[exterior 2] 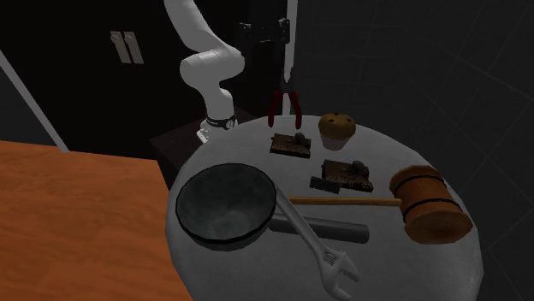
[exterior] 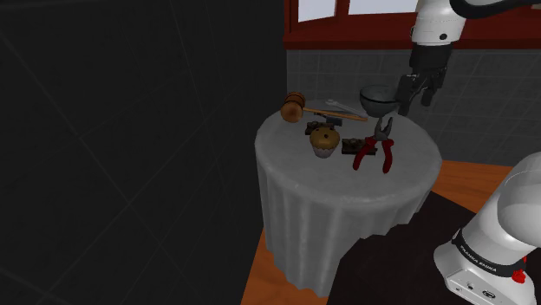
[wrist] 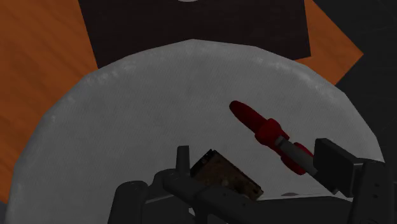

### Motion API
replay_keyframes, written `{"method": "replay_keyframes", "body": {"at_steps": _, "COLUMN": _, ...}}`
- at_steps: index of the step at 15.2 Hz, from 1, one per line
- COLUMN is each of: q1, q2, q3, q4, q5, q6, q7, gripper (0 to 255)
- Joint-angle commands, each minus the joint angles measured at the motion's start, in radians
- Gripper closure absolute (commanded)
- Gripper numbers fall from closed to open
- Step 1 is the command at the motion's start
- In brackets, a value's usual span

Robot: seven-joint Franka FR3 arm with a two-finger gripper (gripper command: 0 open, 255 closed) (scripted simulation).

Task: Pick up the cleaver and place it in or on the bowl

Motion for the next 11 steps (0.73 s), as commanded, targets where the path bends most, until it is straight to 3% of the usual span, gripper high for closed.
{"method": "replay_keyframes", "body": {"at_steps": 1, "q1": 0.000, "q2": 0.000, "q3": 0.000, "q4": 0.000, "q5": 0.000, "q6": 0.000, "q7": 0.000, "gripper": 0}}
{"method": "replay_keyframes", "body": {"at_steps": 11, "q1": 0.037, "q2": 0.321, "q3": -0.073, "q4": 0.082, "q5": -0.097, "q6": 0.289, "q7": -0.213, "gripper": 0}}
